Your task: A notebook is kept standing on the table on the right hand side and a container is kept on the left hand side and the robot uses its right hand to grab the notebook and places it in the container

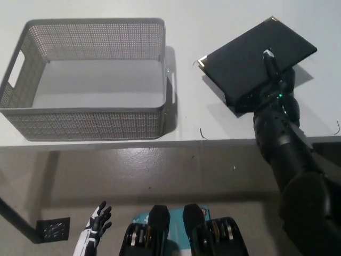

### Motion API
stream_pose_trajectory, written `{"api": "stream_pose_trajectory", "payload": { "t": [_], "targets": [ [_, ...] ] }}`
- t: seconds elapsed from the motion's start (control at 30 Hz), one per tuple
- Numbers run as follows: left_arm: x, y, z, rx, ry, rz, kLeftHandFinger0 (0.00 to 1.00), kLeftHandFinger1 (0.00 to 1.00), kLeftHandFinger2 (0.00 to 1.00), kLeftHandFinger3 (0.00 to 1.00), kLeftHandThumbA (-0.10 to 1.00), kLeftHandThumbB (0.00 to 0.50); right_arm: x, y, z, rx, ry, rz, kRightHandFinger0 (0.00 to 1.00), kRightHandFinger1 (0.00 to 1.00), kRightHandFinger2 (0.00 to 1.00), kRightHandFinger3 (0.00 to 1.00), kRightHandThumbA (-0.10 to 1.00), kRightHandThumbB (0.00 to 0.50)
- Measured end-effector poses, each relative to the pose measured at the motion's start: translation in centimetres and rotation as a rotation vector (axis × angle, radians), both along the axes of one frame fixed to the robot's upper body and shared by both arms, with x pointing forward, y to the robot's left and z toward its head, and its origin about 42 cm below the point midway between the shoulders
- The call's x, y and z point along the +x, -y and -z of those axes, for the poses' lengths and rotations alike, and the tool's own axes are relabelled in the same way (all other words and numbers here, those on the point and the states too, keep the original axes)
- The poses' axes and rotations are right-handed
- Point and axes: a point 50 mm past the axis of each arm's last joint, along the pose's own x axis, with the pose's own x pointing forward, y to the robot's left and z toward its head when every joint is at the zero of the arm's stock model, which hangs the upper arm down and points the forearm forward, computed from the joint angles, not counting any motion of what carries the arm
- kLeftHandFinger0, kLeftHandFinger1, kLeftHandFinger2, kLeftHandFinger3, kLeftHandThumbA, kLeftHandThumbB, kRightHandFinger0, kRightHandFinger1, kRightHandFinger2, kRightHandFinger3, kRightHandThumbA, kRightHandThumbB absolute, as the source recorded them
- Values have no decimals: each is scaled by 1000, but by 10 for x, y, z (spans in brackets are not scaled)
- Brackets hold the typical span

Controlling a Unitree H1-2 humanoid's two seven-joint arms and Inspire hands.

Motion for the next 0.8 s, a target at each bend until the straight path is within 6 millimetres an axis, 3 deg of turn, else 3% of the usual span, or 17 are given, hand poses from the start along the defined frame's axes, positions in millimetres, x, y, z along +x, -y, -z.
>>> {"api": "stream_pose_trajectory", "payload": {
  "t": [0.07,0.13,0.2,0.23,0.27,0.33,0.4,0.47,0.53,0.63,0.7,0.77,0.8],
  "targets": [
    [0,0,0,0,6,1,1000,1000,1000,1000,1000,327,-1,-1,2,60,-4,15,0,113,585,802,-100,78],
    [-1,0,0,0,10,1,1000,1000,1000,1000,1000,329,-1,-1,3,106,-2,28,0,120,619,1000,-100,83],
    [-2,0,0,0,12,0,1000,1000,1000,1000,1000,329,0,-1,-1,158,21,42,0,7,560,1000,-100,87],
    [-2,-1,0,0,12,-1,1000,1000,1000,1000,1000,329,0,-2,-6,180,39,45,0,0,528,833,-100,93],
    [-2,0,0,0,13,-1,1000,1000,1000,1000,1000,329,1,-2,-12,197,63,49,0,0,530,728,-100,96],
    [-1,0,0,0,14,0,1000,1000,1000,1000,1000,331,3,-3,-27,214,120,56,0,64,584,991,-100,45],
    [-2,-1,0,0,12,0,1000,1000,1000,1000,1000,332,2,-5,-41,218,169,51,0,99,606,1000,-100,56],
    [-2,-1,1,0,10,-1,1000,1000,1000,1000,1000,333,1,-8,-55,213,216,45,0,97,573,975,-100,41],
    [-2,0,1,0,7,-1,1000,1000,1000,1000,1000,339,-2,-11,-67,206,255,33,0,222,715,963,-100,42],
    [-2,0,1,0,6,-1,1000,1000,1000,1000,1000,335,-7,-20,-82,189,305,4,0,244,699,888,-100,52],
    [-2,-1,2,0,6,-1,1000,1000,1000,1000,1000,331,-12,-33,-94,173,342,-31,0,228,692,889,-100,53],
    [-3,-1,2,0,5,-1,1000,1000,1000,1000,1000,310,-18,-55,-115,135,397,-95,0,215,703,787,-100,65],
    [-3,0,2,0,4,-1,1000,1000,1000,1000,1000,310,-21,-71,-130,106,430,-139,0,216,706,786,-100,63]
  ]
}}
